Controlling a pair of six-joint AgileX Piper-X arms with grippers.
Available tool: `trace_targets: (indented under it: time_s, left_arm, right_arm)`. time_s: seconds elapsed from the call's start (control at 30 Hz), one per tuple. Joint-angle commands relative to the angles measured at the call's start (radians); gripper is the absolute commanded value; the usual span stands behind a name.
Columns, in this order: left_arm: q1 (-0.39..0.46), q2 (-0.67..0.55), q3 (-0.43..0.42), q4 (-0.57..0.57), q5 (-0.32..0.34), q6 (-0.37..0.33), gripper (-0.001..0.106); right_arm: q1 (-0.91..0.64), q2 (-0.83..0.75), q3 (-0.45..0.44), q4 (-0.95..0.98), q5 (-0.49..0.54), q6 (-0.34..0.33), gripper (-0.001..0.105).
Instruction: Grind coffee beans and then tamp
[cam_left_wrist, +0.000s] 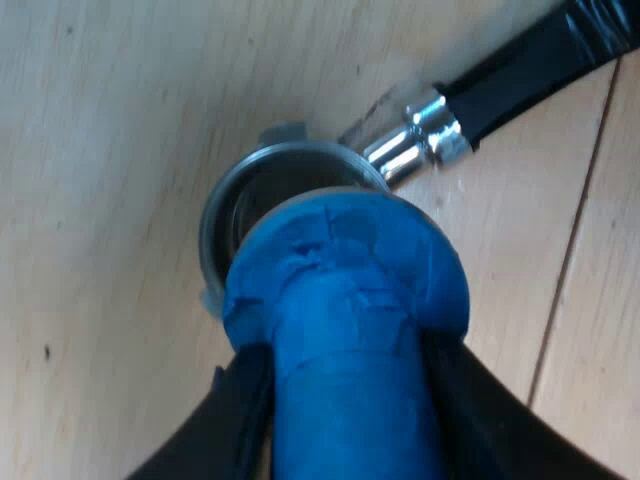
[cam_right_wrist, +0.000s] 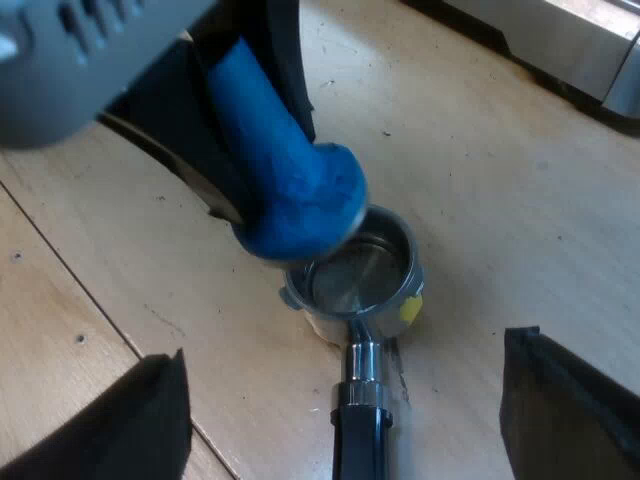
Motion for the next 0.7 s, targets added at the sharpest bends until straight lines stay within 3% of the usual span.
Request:
trace_targets:
  time_s: [0.03,0.7]
  left_arm:
    - [-0.003,0.012,-0.009,-0.025,-0.013,0.004,0.001]
    - [-0.003,0.093,-0.009,-0.051,-0.022,0.004,0.001]
  right_arm:
    - [-0.001,-0.006,-0.002,0.001,-0.011,-0.001,0.066]
    - [-0.001,-0.006,-0.002,0.001,-0.011,-0.001,0.066]
